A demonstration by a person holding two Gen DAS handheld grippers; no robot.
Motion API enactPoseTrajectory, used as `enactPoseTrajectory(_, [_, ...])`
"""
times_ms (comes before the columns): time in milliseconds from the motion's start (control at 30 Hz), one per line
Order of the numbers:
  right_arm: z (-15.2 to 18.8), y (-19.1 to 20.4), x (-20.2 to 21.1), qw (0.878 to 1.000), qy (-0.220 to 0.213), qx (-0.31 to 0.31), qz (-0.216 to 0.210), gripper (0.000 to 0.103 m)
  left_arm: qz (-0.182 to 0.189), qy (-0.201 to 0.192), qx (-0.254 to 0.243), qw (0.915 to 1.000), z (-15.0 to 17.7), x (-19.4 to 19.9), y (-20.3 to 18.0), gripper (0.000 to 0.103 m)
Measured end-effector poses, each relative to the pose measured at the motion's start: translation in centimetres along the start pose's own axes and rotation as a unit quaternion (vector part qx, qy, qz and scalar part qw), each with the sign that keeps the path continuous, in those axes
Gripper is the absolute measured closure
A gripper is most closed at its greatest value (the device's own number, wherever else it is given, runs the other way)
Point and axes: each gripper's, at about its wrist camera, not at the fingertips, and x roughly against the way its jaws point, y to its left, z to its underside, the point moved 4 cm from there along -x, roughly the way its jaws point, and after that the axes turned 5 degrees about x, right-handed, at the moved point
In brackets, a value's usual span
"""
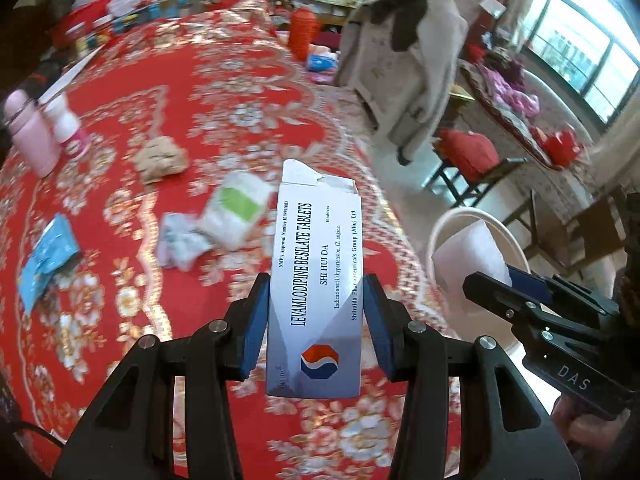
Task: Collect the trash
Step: 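Carry the tablet box and foam block over the bucket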
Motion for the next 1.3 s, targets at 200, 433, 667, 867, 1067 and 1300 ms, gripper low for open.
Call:
enactPoseTrajectory(200, [1.1, -3.7, 1.8, 0.999, -0.005, -0.032, 0.026, 0.068, 0.024, 0.012, -0.031, 0.9991, 0.1, -1.4, -4.3, 0.059])
enactPoseTrajectory(433, [2.4, -7.2, 3.5, 0.997, -0.008, -0.063, 0.049, 0.068, 0.044, 0.025, -0.061, 0.9968, 0.5, -2.7, -8.5, 0.059])
enactPoseTrajectory(667, [4.3, -11.0, 4.9, 0.993, -0.004, -0.096, 0.069, 0.068, 0.055, 0.04, -0.082, 0.9943, 1.0, -4.5, -12.1, 0.059])
enactPoseTrajectory(867, [5.6, -13.5, 5.4, 0.99, 0.002, -0.116, 0.076, 0.068, 0.058, 0.05, -0.094, 0.9926, 1.4, -5.9, -14.3, 0.059])
enactPoseTrajectory(1067, [6.5, -14.9, 5.1, 0.989, 0.014, -0.126, 0.081, 0.068, 0.057, 0.062, -0.093, 0.9921, 1.8, -7.3, -15.6, 0.059])
enactPoseTrajectory(1300, [7.2, -16.7, 4.8, 0.987, 0.026, -0.133, 0.083, 0.068, 0.055, 0.077, -0.089, 0.9915, 2.4, -9.0, -16.5, 0.059])
